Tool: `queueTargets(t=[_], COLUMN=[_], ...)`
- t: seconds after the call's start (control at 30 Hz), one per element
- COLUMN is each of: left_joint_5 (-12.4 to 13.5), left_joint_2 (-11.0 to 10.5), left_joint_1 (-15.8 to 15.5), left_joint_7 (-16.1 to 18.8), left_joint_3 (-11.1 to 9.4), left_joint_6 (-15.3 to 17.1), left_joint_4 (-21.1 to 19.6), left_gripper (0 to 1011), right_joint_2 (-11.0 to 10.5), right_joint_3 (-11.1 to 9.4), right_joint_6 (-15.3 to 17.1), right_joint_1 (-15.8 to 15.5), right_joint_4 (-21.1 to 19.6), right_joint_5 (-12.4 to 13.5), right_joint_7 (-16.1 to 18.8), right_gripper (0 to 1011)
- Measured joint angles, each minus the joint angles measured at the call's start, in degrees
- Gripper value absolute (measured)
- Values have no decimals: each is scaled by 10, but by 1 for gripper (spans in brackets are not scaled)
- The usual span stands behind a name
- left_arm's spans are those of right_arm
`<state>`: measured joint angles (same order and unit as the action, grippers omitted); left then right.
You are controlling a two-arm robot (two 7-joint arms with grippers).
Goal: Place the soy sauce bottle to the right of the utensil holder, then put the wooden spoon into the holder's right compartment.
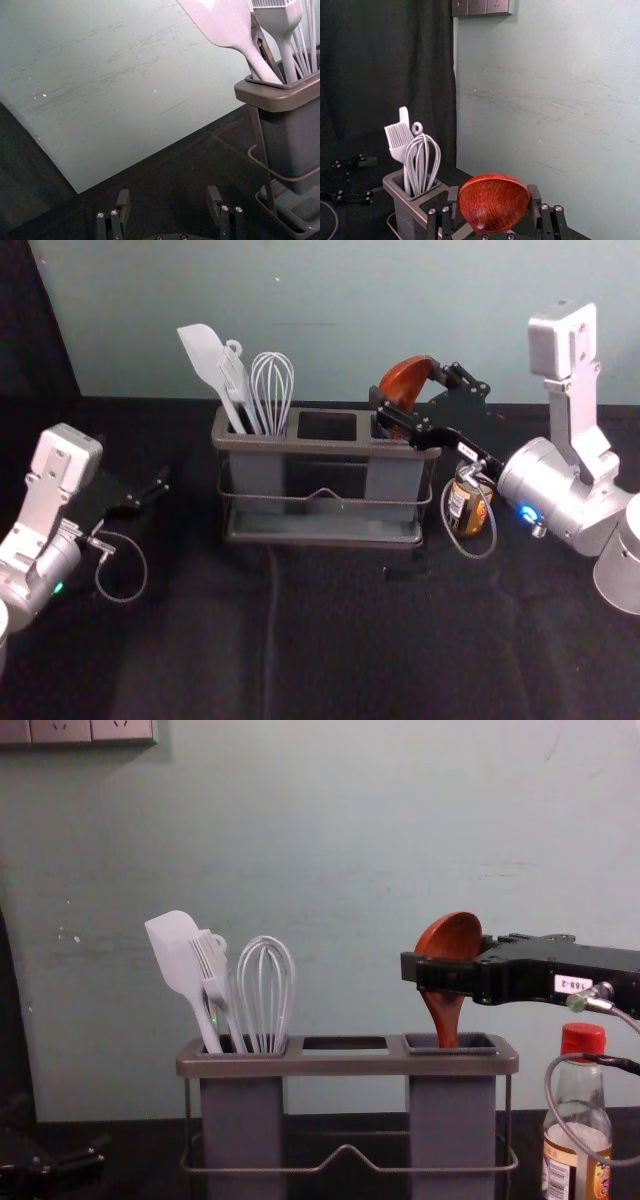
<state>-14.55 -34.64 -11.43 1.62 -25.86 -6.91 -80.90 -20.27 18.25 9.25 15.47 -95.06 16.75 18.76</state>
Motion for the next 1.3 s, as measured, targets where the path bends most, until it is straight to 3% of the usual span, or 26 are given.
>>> queueTargets(t=[0.13,0.33,0.67,1.1,1.3], left_joint_5=[0,0,0,0,0], left_joint_2=[0,0,0,0,0], left_joint_1=[0,0,0,0,0], left_joint_7=[0,0,0,0,0], left_joint_3=[0,0,0,0,0], left_joint_6=[0,0,0,0,0], left_joint_4=[0,0,0,0,0], left_gripper=[1005,1005,1005,1005,1005], right_joint_2=[0,0,-3,-8,-9], right_joint_3=[0,0,2,-12,-36], right_joint_6=[0,-1,-1,13,17], right_joint_1=[0,0,1,-27,-72], right_joint_4=[0,-1,-8,-71,-124], right_joint_5=[0,-1,-7,-39,-51], right_joint_7=[0,0,-2,-37,-57], right_gripper=[855,1002,1003,1003,1003])
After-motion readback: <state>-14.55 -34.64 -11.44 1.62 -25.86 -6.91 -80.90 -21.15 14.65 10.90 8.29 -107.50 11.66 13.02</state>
